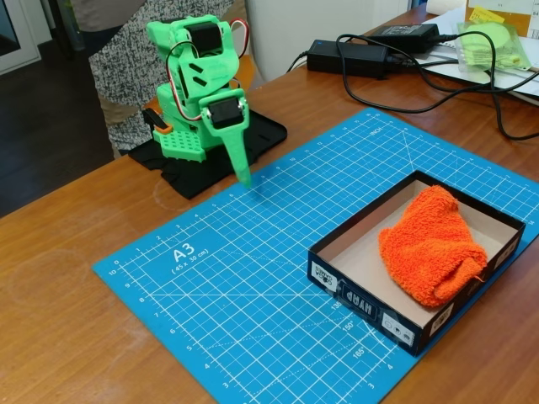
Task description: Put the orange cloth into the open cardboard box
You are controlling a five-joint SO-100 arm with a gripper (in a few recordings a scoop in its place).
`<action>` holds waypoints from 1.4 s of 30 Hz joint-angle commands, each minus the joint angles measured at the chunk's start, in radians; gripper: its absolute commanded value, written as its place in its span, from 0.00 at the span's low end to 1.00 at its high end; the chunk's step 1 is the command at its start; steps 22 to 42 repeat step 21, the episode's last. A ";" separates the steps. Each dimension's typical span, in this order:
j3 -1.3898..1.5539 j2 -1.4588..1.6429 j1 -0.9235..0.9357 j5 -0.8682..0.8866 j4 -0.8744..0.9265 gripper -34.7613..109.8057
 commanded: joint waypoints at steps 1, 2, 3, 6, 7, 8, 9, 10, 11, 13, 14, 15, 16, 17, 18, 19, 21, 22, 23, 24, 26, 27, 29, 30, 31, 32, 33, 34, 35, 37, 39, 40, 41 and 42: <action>-0.012 0.018 0.026 0.017 0.005 0.24; -0.012 0.018 0.028 0.023 0.005 0.24; -0.002 0.018 0.025 0.129 0.002 0.24; 0.074 0.006 0.012 0.808 0.080 0.24; 0.072 0.015 0.014 0.839 0.109 0.24; 0.071 0.017 0.017 0.808 0.107 0.24; 0.071 0.017 0.020 0.787 0.098 0.24; 0.071 0.017 0.018 0.781 0.084 0.24; 0.069 0.017 0.014 0.741 0.044 0.24; 0.069 0.017 -0.003 0.584 -0.052 0.24; 0.069 0.017 -0.015 0.515 -0.089 0.24; 0.067 0.017 -0.035 0.477 -0.106 0.24; 0.066 0.017 -0.052 0.451 -0.115 0.24; 0.064 0.017 -0.066 0.423 -0.121 0.24; 0.057 0.017 -0.075 0.370 -0.121 0.24; 0.044 0.017 -0.075 0.282 -0.118 0.24; 0.012 0.017 -0.054 -0.015 -0.098 0.24; 0.012 0.017 -0.054 -0.015 -0.098 0.24; 0.012 0.017 -0.054 -0.015 -0.098 0.24; 0.012 0.017 -0.054 -0.015 -0.098 0.24; 0.012 0.017 -0.054 -0.015 -0.098 0.24; 0.012 0.017 -0.054 -0.015 -0.098 0.24; 0.012 0.017 -0.054 -0.015 -0.098 0.24; 0.012 0.017 -0.054 -0.015 -0.098 0.24; 0.012 0.017 -0.054 -0.015 -0.098 0.24; 0.012 0.017 -0.054 -0.015 -0.098 0.24; 0.012 0.017 -0.054 -0.015 -0.098 0.24; 0.012 0.017 -0.054 -0.015 -0.098 0.24; 0.012 0.017 -0.054 -0.015 -0.098 0.24; 0.012 0.017 -0.054 -0.015 -0.098 0.24; 0.012 0.017 -0.054 -0.015 -0.098 0.24; 0.012 0.017 -0.054 -0.015 -0.098 0.24; 0.012 0.017 -0.054 -0.015 -0.098 0.24; 0.012 0.017 -0.054 -0.015 -0.098 0.24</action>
